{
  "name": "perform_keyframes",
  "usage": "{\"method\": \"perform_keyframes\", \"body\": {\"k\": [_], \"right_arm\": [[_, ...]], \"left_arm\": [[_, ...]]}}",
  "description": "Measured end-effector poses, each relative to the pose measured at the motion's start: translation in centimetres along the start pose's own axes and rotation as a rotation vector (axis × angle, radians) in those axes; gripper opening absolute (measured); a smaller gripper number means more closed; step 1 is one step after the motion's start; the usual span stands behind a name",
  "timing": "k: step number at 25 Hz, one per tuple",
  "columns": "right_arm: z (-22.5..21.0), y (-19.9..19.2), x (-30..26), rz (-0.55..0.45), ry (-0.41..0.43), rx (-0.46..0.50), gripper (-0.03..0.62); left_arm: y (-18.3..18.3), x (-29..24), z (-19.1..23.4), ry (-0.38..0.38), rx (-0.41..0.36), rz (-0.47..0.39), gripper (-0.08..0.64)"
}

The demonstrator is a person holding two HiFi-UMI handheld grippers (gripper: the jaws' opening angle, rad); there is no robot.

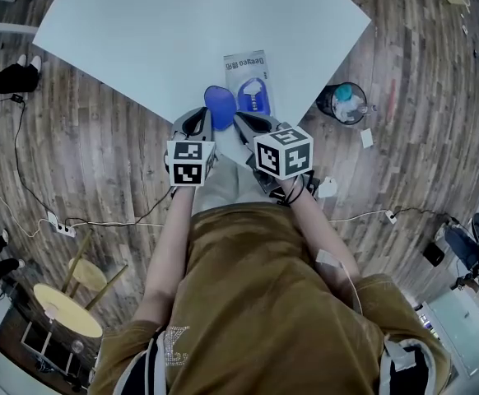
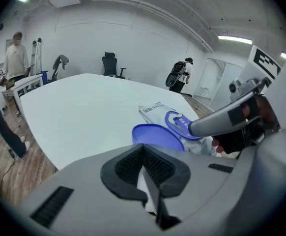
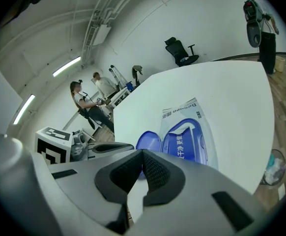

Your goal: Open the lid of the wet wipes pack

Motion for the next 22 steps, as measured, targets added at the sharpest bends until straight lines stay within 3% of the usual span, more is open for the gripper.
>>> {"method": "perform_keyframes", "body": {"k": [6, 11, 18, 22], "right_arm": [[-0.1, 0.5, 2.0, -0.045, -0.03, 0.021, 0.009], [-1.4, 1.6, 4.2, -0.099, -0.068, 0.021, 0.009], [-4.0, 2.4, 6.9, -0.164, -0.144, 0.023, 0.009], [-3.6, 3.0, 7.7, -0.192, -0.157, 0.112, 0.009]], "left_arm": [[-1.1, -0.3, -0.1, -0.009, -0.008, 0.093, 0.002], [-0.9, -0.6, -0.1, -0.013, -0.004, 0.117, 0.002], [-0.5, -0.3, -0.2, 0.021, -0.044, 0.089, 0.002], [0.8, 0.6, 0.1, 0.042, -0.054, 0.029, 0.002]]}}
Point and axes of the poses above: the fingertips, and each gripper's own axes: x backward along the fingers, z to its left, y out of its top, the point moved 1 cm from there along x, backward along the fingers, and after that the axes turned 4 degrees about -x, right-handed, at the moved point
